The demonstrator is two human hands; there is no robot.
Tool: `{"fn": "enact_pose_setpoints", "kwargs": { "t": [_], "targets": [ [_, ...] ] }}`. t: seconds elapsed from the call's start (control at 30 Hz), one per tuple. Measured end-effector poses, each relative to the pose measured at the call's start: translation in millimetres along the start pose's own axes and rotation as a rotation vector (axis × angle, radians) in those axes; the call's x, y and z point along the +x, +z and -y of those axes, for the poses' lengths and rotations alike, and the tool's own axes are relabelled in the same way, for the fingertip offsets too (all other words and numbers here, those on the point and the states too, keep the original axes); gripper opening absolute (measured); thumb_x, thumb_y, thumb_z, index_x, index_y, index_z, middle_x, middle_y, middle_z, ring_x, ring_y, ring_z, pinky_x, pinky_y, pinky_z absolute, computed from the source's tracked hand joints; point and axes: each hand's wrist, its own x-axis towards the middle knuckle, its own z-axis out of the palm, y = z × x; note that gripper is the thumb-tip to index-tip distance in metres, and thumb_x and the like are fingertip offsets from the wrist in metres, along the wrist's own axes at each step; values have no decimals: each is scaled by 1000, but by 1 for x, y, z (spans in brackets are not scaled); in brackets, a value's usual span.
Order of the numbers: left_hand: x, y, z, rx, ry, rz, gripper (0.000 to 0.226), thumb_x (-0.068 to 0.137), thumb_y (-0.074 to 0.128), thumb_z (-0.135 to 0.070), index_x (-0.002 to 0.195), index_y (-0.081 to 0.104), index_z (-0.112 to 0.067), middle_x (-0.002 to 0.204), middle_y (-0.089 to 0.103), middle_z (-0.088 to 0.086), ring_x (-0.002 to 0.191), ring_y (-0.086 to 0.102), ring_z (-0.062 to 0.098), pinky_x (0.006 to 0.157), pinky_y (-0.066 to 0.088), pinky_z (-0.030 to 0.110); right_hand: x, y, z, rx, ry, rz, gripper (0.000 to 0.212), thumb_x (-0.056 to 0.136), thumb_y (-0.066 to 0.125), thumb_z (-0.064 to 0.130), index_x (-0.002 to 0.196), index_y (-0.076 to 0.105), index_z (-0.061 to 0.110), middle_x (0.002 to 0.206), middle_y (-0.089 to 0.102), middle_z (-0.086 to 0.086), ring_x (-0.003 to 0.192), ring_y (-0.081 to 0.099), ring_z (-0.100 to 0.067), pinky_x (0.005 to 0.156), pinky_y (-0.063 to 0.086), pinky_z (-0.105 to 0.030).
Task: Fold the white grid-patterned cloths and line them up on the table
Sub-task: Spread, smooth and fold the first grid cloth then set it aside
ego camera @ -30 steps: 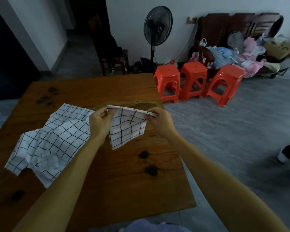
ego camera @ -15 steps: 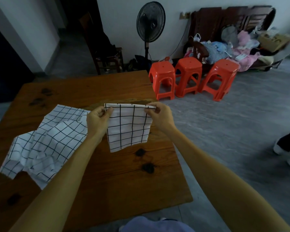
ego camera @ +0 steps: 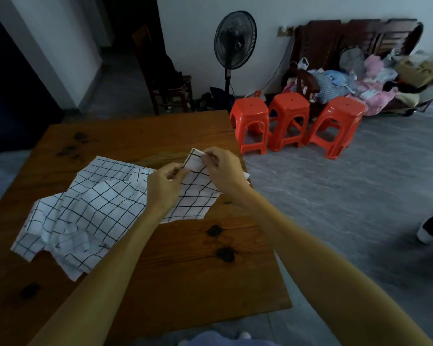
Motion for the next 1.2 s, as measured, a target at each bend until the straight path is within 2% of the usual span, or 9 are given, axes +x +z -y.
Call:
{"fn": "enact_pose_setpoints", "kwargs": {
  "t": [0.17, 0.27, 0.4, 0.73, 0.83, 0.93, 1.07, 1.13, 1.2],
  "targets": [
    [-7, 3, 7, 25, 7, 2, 14, 91, 62, -24, 99, 71, -18, 79, 64, -17, 74, 59, -4, 63, 43, 6, -5, -2, 3, 45, -25, 23, 15, 91, 61, 31, 102, 69, 24, 95, 70, 10, 89, 64, -9, 88, 51, -41],
    [-6, 5, 8, 23, 18, 10, 14, 91, 61, -25, 100, 70, -19, 80, 63, -19, 75, 59, -7, 62, 43, 5, -2, 0, 15, 42, -83, -4, 9, 92, 64, 24, 91, 72, 19, 80, 70, 8, 71, 58, -1, 66, 47, -20],
    [-9, -1, 19, 67, -11, 3, 21, 90, 62, -23, 105, 71, -12, 82, 63, -16, 69, 57, -9, 61, 42, 3, 2, -11, 18, 106, -44, -113, 45, 93, 62, 20, 57, 42, 38, 48, 39, 14, 47, 39, -4, 48, 26, -18],
    [-29, -5, 59, 150, -144, 47, 20, 91, 61, -23, 105, 70, -11, 84, 65, -9, 72, 58, -1, 66, 46, 12, 8, -33, 7, 108, 12, -224, 47, 93, 63, 23, 53, 39, 26, 46, 34, 10, 46, 31, -7, 47, 27, -27],
    [-33, -11, 78, 226, -215, 76, 16, 93, 59, -25, 96, 70, -16, 82, 67, -7, 75, 64, 11, 66, 50, 22, 8, -39, 7, 99, 47, -299, 45, 94, 62, 22, 55, 42, 32, 46, 44, 17, 45, 41, -3, 48, 27, -13],
    [-37, -19, 91, 247, -258, -6, 15, 92, 59, -24, 98, 67, -14, 92, 66, -4, 90, 64, 17, 71, 44, 20, 7, -45, 7, 49, 50, -317, 36, 95, 61, 23, 64, 51, 37, 52, 49, 24, 52, 49, 6, 50, 34, -10],
    [-15, -9, 50, 192, -109, -24, 35, 94, 56, -32, 124, 57, -13, 123, 53, -6, 115, 49, 10, 91, 36, 24, 1, -30, -1, -17, 3, -200, 22, 95, 61, 23, 83, 70, 7, 72, 68, -2, 64, 61, -16, 56, 45, -28],
    [-1, 1, 23, 197, 12, 71, 41, 94, 56, -33, 131, 53, -14, 122, 47, -13, 113, 43, 2, 91, 34, 19, -2, -18, 2, -18, -48, -146, 18, 93, 62, 20, 85, 72, 8, 73, 70, -3, 64, 61, -17, 57, 45, -29],
    [7, 10, 8, 194, 128, 113, 37, 95, 55, -32, 127, 57, -14, 115, 58, -9, 99, 50, -4, 86, 38, 14, -3, -9, 9, -25, -101, -75, 15, 92, 63, 18, 84, 73, 12, 73, 69, 2, 63, 59, -10, 54, 42, -21]
  ]
}}
